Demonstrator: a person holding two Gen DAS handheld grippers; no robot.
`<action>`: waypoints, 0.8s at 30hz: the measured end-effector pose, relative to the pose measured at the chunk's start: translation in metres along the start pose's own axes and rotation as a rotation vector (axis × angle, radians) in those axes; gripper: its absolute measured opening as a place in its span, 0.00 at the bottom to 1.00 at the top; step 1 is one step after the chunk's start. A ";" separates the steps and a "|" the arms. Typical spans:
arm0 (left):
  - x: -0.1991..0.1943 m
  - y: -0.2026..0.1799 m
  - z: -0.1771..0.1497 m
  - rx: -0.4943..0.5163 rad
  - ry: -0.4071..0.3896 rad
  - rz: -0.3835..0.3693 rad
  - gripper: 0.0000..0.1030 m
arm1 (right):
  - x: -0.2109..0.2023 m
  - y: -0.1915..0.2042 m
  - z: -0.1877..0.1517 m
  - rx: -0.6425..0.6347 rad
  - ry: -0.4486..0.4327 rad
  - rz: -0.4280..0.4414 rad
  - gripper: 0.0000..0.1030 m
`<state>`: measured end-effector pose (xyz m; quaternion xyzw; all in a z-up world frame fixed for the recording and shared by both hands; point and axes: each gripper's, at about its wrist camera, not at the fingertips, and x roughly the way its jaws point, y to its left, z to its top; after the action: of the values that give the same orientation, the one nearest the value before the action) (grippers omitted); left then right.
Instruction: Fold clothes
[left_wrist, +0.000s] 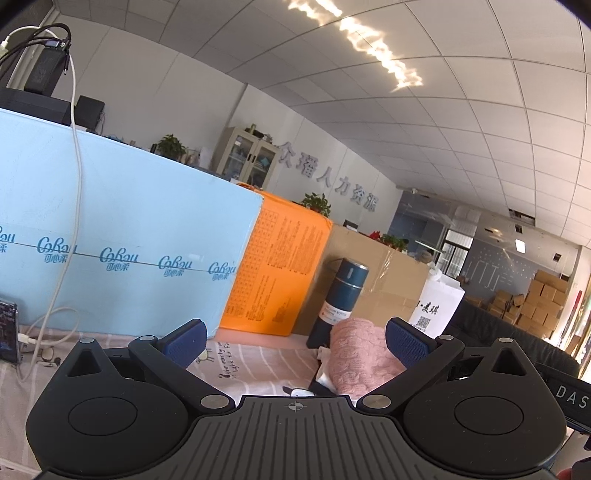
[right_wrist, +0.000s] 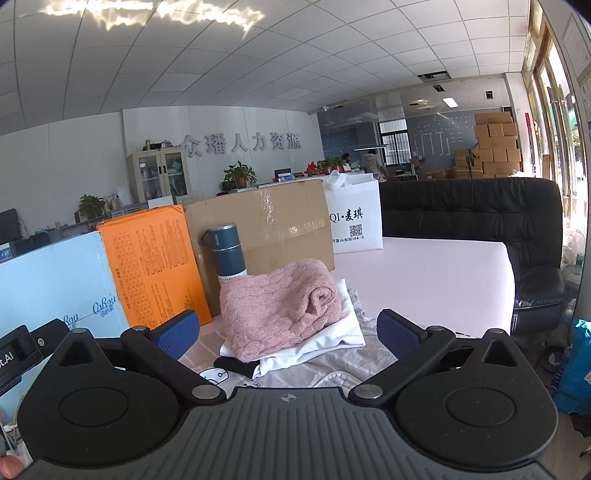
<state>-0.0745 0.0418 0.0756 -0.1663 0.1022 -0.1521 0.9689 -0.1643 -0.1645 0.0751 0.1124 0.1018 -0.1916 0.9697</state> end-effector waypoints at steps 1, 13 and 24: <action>0.000 0.000 0.000 0.000 0.000 0.001 1.00 | 0.002 0.000 -0.001 -0.001 0.004 0.002 1.00; 0.004 -0.001 -0.004 -0.001 0.035 0.000 1.00 | 0.007 -0.002 -0.007 0.013 0.025 0.016 1.00; 0.005 -0.025 -0.022 0.096 0.086 -0.047 1.00 | -0.003 -0.018 -0.008 0.080 0.015 0.063 1.00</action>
<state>-0.0816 0.0116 0.0632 -0.1151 0.1325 -0.1865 0.9666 -0.1748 -0.1778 0.0651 0.1558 0.0978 -0.1641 0.9691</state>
